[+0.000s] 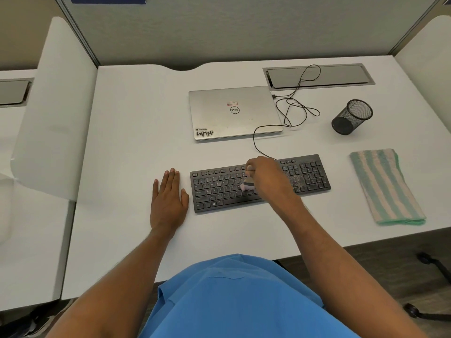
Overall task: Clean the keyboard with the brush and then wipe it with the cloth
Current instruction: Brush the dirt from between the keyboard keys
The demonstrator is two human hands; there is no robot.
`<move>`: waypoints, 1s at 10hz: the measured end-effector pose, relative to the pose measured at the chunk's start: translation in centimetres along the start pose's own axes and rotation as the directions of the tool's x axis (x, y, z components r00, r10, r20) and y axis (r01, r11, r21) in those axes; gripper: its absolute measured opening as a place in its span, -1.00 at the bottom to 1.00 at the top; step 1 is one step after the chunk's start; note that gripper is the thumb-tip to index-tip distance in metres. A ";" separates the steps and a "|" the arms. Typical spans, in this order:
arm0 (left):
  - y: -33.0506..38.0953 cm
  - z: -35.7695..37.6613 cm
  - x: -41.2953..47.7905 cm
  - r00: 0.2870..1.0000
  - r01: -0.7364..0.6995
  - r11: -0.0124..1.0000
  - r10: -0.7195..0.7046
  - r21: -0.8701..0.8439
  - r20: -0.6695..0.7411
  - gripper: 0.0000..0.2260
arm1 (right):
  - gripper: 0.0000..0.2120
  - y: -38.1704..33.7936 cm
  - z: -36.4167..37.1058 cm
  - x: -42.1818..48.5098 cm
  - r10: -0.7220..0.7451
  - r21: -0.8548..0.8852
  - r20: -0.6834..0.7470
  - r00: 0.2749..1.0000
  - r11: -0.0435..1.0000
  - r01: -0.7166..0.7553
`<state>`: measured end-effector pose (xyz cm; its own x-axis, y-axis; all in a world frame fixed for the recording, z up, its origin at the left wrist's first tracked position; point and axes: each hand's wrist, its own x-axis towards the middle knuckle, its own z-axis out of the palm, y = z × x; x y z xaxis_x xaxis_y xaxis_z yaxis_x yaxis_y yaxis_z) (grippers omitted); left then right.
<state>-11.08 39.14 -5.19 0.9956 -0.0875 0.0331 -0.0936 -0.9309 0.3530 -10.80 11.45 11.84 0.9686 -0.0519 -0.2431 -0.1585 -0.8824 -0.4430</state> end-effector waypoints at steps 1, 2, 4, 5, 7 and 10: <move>0.0 0.1 0.0 1.000 0.000 1.000 0.000 0.001 0.000 -0.39 | -0.79 0.2 -1.7 0.1 0.092 -0.020 -0.061 0.994 0.995 -0.093; -0.1 0.2 0.0 1.000 0.001 1.000 -0.001 0.004 0.001 -0.39 | -0.85 -1.2 -2.2 0.4 0.066 0.083 -0.046 0.997 0.995 -0.062; -0.1 0.2 0.0 1.000 0.002 1.000 -0.002 -0.005 0.000 -0.39 | -0.84 -3.9 0.0 1.4 0.007 0.230 0.084 0.996 0.973 -0.026; 0.0 0.1 -0.1 1.000 0.000 1.000 0.000 -0.004 -0.006 -0.39 | -0.80 -3.2 0.5 1.3 0.057 0.249 0.097 0.994 0.965 -0.079; -0.2 0.3 0.0 1.000 -0.002 1.000 0.002 -0.012 -0.021 -0.40 | -0.79 -0.5 -1.1 1.1 0.254 0.354 0.093 0.963 0.895 -0.271; -0.2 0.3 0.0 1.000 -0.004 1.000 0.004 0.006 -0.014 -0.40 | -0.80 -3.3 0.4 2.2 0.188 0.371 0.107 0.976 0.903 -0.215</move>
<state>-11.09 39.25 -5.57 0.9951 -0.0863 0.0475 -0.0975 -0.9327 0.3472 -8.24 14.47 12.40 0.8952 -0.1666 -0.4133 -0.4225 -0.6125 -0.6681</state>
